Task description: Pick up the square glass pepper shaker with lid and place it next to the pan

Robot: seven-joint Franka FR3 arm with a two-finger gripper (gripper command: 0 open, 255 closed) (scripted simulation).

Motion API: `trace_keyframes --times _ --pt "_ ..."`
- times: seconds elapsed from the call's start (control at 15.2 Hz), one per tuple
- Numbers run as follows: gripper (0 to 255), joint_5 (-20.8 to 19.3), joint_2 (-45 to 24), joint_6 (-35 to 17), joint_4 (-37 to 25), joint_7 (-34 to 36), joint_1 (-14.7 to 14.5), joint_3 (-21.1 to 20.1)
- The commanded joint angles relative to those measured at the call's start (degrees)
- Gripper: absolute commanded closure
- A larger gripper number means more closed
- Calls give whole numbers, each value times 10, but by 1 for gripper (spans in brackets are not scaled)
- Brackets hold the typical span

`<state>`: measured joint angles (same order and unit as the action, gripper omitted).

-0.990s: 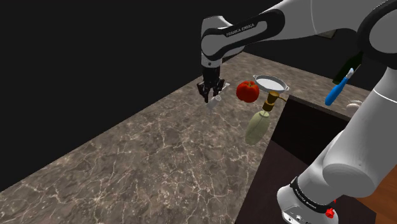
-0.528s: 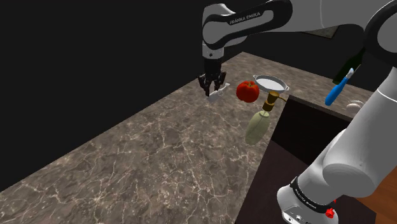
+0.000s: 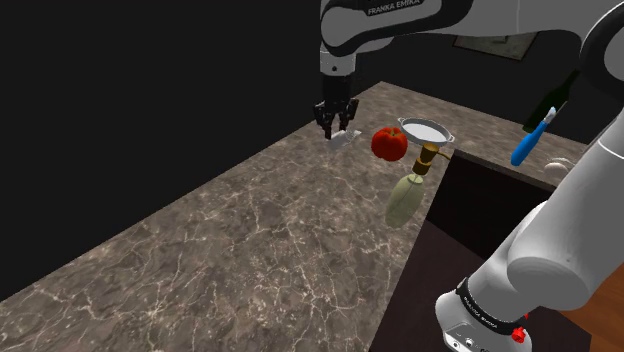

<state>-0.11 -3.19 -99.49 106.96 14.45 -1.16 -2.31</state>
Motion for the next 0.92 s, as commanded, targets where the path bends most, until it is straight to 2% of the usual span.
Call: trace_keyframes --times 0.0,0.2,0.86 --pt "255 0 4 16 -12 0 0 0" --pt "255 0 6 33 -27 0 0 0" --pt "255 -22 9 30 -24 -130 69 65"
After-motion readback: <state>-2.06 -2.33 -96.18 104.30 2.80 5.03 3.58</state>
